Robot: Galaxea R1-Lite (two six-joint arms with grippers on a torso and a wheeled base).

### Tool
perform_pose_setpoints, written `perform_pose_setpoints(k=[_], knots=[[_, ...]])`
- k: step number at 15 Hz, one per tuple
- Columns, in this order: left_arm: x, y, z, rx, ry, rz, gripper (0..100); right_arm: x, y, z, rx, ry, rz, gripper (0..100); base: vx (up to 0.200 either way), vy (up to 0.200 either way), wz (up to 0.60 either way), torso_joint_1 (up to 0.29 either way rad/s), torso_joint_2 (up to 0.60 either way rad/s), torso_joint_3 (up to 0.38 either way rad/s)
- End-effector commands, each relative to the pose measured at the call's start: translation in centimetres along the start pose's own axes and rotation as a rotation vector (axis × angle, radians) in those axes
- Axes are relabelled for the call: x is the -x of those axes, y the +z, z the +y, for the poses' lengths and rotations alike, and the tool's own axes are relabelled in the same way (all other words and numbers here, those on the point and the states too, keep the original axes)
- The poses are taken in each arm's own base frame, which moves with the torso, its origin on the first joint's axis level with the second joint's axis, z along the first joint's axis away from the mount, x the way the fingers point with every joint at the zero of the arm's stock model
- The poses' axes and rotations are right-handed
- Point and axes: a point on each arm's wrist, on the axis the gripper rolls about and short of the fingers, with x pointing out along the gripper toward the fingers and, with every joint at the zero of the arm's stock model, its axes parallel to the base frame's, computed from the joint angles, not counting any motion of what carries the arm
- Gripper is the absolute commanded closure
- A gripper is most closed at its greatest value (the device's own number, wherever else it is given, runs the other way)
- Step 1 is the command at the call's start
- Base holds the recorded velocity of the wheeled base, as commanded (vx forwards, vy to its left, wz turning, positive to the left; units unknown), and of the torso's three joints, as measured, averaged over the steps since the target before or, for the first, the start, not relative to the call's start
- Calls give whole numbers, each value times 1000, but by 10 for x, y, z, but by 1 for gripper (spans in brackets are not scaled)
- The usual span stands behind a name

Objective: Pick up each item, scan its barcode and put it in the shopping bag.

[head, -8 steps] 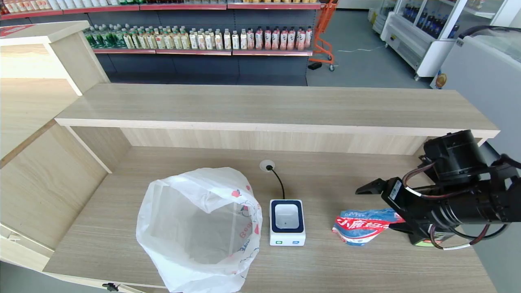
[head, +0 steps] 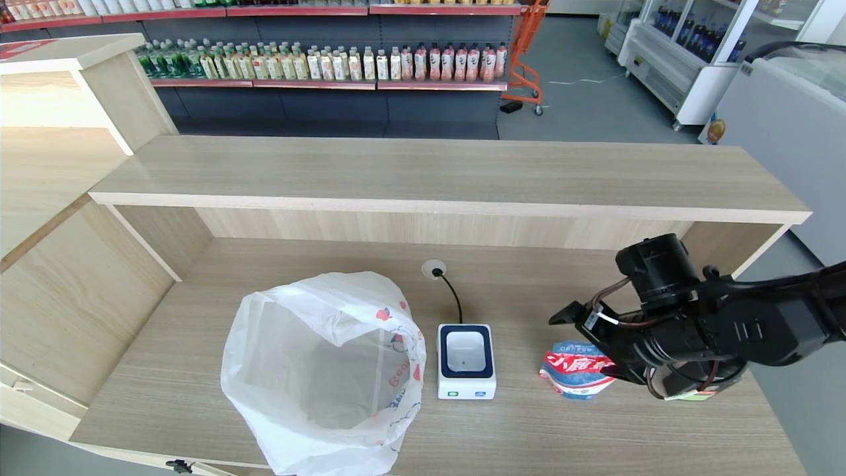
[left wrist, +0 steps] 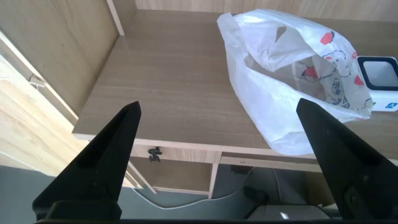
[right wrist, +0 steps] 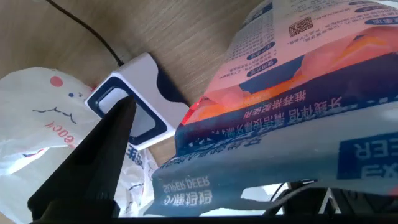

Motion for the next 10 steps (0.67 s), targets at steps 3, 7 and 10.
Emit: perform_pose_setpoints(k=[3,7,10], knots=[[0,0,0,0,0,0,0,-30,-4,1,12,-1,-22,0,0,0,0,0,0,0],[0,0,0,0,0,0,0,-45,-11,-1,26,-39,-20,100,0,0,0,0,0,0],[0,0,0,0,0,0,0,-43,-10,1,54,-37,-35,100,0,0,0,0,0,0]])
